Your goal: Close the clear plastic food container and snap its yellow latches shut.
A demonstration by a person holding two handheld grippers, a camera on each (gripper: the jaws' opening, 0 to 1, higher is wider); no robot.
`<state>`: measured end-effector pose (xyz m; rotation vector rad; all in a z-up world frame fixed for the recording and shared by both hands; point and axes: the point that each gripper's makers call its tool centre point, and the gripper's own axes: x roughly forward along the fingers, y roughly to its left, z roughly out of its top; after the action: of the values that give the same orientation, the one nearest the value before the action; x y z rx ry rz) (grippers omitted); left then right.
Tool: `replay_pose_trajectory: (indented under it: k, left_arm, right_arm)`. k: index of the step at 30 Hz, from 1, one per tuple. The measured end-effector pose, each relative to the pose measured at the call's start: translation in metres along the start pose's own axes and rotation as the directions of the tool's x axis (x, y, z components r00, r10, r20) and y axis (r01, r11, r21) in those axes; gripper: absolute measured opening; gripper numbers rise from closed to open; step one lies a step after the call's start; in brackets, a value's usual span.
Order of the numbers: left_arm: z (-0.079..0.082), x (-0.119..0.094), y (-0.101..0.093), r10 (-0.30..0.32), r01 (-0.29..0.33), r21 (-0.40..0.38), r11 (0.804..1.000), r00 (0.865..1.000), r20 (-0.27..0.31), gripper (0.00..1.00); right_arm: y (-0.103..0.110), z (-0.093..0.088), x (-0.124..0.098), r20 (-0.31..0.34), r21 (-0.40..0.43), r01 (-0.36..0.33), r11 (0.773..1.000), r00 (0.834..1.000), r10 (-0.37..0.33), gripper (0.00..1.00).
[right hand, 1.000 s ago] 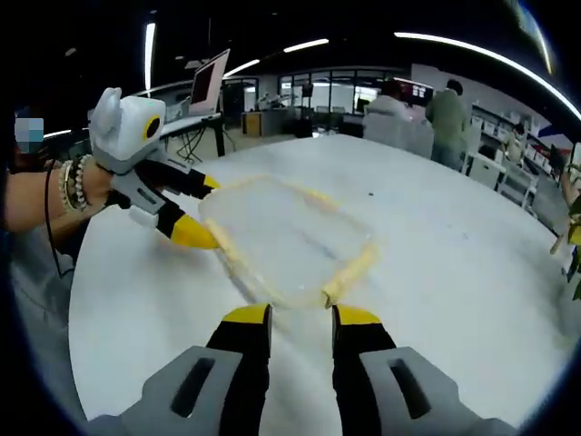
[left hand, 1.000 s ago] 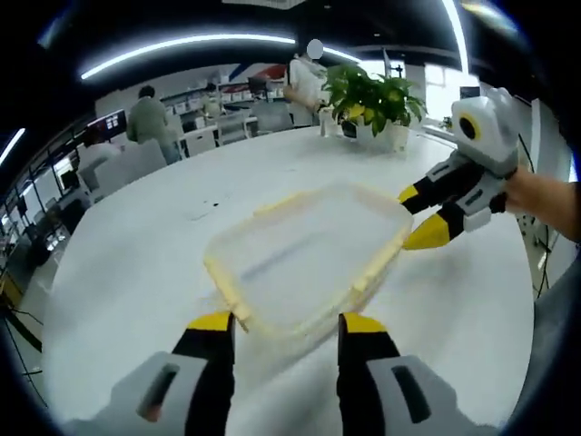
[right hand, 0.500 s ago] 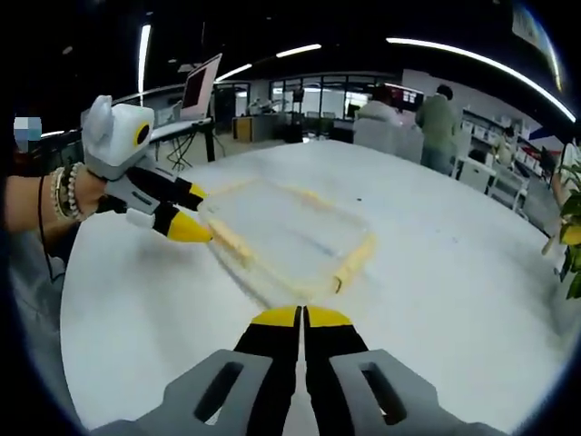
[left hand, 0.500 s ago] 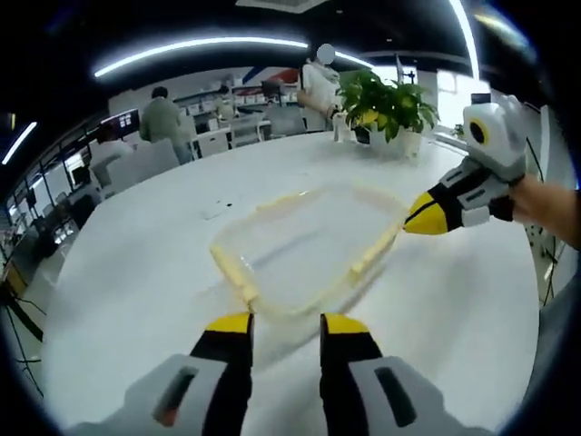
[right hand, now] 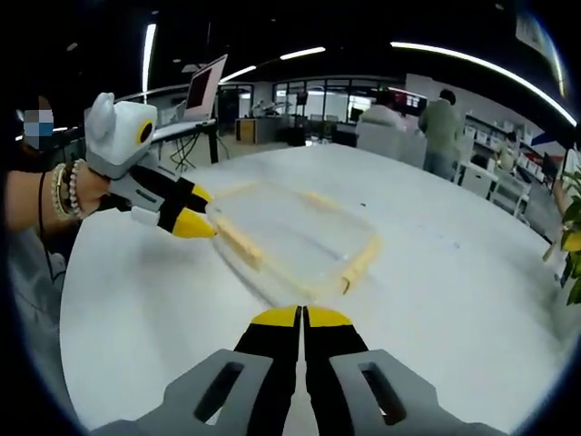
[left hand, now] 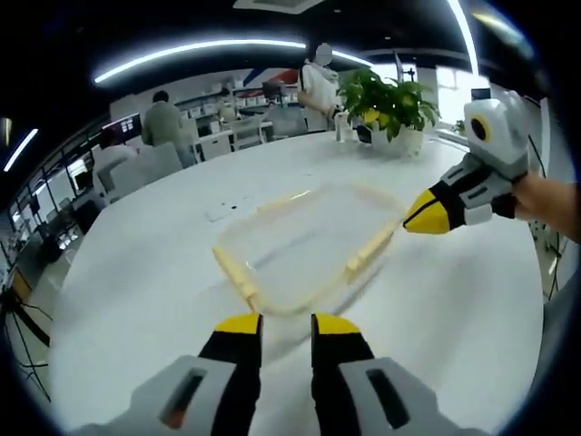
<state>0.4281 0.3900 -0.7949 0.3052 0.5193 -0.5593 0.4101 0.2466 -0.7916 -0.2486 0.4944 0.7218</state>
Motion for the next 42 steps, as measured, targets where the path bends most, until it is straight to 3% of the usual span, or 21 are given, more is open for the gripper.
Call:
replay_pose_trajectory:
  k: [7,11,13,19,23,26,32,38,42]
  left_arm:
    - [-0.001,-0.005,0.004,0.027,-0.027,0.031,0.999,1.000,-0.009,0.14]
    - [-0.002,-0.012,0.008,0.026,-0.026,-0.003,1.000,1.000,-0.009,0.14]
    - [-0.005,-0.016,0.008,0.037,-0.036,0.039,0.999,0.999,-0.029,0.15]
    - [-0.008,-0.028,-0.002,-0.003,0.004,0.022,1.000,0.999,-0.052,0.26]
    - [0.003,-0.039,-0.006,-0.027,0.027,-0.026,0.999,1.000,0.014,0.47]
    - [0.011,-0.052,-0.004,-0.023,0.026,-0.054,0.998,0.999,0.044,0.55]
    - [0.028,-0.082,0.001,-0.024,0.036,-0.102,0.994,0.993,0.118,0.67]
    - [0.032,-0.117,0.001,-0.015,0.039,-0.133,0.990,0.984,0.176,0.79]
    - [0.029,-0.140,-0.004,-0.059,0.112,-0.229,0.967,0.972,0.228,0.80]
  right_arm:
    - [0.000,0.000,-0.004,0.000,0.002,0.000,1.000,1.000,0.000,0.00]
    - [-0.001,-0.001,-0.010,-0.002,0.009,0.000,1.000,1.000,0.000,0.00]
    - [-0.001,0.000,-0.014,0.002,0.016,0.003,1.000,1.000,-0.003,0.00]
    - [-0.001,0.004,-0.031,0.005,0.045,0.013,0.999,1.000,-0.013,0.05]
    - [0.001,0.005,-0.042,0.014,0.075,0.031,0.997,0.999,-0.032,0.13]
    - [0.005,0.007,-0.050,0.014,0.076,0.039,0.996,0.999,-0.040,0.15]
    - [0.017,0.019,-0.072,0.033,0.065,0.054,0.996,0.998,-0.057,0.20]
    - [0.029,0.024,-0.094,0.055,0.069,0.081,0.994,0.995,-0.085,0.29]
    - [0.035,0.024,-0.109,0.065,0.083,0.106,0.991,0.992,-0.112,0.40]
